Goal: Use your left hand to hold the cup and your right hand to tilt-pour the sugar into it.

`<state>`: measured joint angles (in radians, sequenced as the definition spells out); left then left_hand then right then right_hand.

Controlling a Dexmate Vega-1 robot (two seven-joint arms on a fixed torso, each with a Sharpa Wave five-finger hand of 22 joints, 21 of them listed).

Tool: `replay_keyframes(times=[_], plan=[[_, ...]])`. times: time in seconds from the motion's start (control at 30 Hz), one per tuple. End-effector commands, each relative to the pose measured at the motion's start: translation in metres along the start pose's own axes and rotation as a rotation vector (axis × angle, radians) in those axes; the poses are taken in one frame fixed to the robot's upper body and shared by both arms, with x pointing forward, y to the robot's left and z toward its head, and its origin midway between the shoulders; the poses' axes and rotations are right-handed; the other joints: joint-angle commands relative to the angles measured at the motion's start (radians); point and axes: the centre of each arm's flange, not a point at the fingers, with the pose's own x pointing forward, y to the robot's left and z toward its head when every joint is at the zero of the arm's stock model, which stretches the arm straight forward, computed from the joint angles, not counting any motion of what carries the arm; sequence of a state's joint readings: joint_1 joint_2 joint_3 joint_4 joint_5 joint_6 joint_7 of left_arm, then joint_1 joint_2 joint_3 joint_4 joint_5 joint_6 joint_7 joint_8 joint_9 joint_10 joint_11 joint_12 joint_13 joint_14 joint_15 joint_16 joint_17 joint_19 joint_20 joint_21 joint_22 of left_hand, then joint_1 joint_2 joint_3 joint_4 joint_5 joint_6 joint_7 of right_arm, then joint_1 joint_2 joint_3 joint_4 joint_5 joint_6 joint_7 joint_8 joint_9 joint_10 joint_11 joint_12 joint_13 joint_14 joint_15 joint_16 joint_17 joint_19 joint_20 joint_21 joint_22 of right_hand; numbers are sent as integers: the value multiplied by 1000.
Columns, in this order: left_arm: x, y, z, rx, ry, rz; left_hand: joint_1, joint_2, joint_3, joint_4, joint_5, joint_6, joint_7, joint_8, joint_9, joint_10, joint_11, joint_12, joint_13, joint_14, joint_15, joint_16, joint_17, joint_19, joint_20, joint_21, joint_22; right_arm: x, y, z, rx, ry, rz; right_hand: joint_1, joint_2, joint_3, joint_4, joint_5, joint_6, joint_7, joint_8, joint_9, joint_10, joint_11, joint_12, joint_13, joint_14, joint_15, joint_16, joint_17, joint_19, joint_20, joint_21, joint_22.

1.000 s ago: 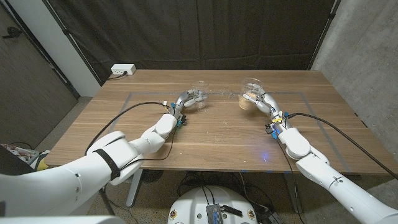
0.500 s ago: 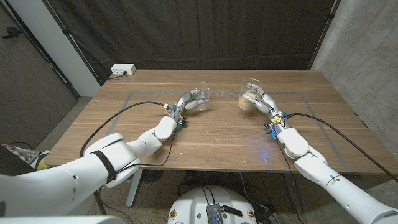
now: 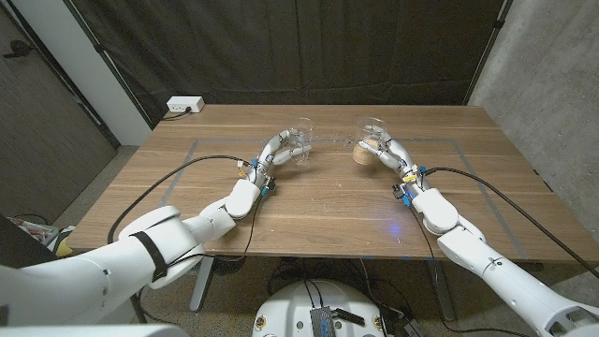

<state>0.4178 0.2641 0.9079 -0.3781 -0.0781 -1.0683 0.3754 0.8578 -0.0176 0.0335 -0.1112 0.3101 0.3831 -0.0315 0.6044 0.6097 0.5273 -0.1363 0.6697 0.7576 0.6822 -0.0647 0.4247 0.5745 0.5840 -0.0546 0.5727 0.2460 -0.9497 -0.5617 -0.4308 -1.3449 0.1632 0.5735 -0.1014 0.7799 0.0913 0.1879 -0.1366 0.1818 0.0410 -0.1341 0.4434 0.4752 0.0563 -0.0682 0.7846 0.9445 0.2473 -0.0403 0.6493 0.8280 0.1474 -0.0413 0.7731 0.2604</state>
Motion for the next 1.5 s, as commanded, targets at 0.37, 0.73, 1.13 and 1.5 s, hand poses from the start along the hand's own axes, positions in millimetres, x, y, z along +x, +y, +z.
replay_keyframes(times=[0.37,0.73,1.13,1.5], plan=[[-15,12,-2,-40,-18,-24,2,20,-3,7,-13,3,4,4,5,-3,11,14,16,-1,-99,-7,14,-10,-91,4,1,18,-16,6,-71,-17,35,-4,1,10,0,3,47,-3,6,4,69,-2,1,-28,59,-179,-13,-18,26,-47,24,1],[-13,9,-4,-37,-1,-37,0,23,-9,10,-22,10,0,7,4,2,7,18,17,7,-100,-7,21,-10,-91,8,0,23,-47,41,-182,-39,24,-6,-7,10,-2,3,61,0,6,3,78,2,-10,-44,78,-180,-23,-31,32,-44,32,0],[-9,4,-7,-44,21,-72,3,39,-9,16,-36,10,3,9,4,3,9,22,20,12,-96,-9,32,-13,-90,14,2,40,-81,99,-287,-50,59,1,-9,17,-6,3,80,5,5,1,107,-2,-23,-69,115,-184,-31,-45,44,-47,44,-4],[-8,1,-11,-32,44,-109,5,43,-15,18,-51,11,4,12,5,2,7,24,22,13,-98,-14,41,-14,-89,20,1,71,-91,145,-450,-11,170,2,-9,19,-6,3,80,8,1,0,95,7,-36,-73,116,-185,-41,-51,37,-42,46,-6]])
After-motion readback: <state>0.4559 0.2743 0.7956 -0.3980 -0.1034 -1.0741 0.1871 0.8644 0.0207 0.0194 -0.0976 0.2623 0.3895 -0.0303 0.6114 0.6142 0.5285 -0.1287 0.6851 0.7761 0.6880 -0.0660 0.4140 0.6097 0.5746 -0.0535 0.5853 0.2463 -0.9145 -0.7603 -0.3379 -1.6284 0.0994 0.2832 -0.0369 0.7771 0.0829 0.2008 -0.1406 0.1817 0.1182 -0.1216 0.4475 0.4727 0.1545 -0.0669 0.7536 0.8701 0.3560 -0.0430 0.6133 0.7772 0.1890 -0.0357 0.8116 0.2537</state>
